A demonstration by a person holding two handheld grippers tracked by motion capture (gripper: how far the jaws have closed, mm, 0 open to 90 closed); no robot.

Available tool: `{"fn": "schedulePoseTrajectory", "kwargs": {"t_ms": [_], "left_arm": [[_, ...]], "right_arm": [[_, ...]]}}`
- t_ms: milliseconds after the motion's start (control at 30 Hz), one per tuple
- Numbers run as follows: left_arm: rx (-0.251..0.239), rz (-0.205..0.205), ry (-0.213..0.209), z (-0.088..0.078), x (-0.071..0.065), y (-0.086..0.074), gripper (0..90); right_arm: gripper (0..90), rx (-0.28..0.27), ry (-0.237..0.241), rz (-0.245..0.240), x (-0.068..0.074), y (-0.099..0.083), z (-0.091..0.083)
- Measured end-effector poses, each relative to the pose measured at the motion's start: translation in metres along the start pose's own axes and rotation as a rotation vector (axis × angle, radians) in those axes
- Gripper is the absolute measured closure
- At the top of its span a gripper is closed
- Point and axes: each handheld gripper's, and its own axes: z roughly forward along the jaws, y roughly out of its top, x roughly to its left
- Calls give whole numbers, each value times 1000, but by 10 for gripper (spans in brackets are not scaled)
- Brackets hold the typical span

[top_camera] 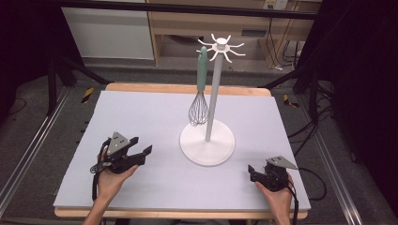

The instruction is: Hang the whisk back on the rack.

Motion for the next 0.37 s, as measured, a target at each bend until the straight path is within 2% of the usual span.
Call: {"fn": "schedulePoseTrajectory", "kwargs": {"t_ms": [233,367], "left_arm": [[29,-36,69,-13,21,-19,331],[46,-44,124,-18,34,-28,329]], "right_arm": [[205,13,-31,-25,0,-2,0],[200,29,-33,-21,-1,-4,1]]}}
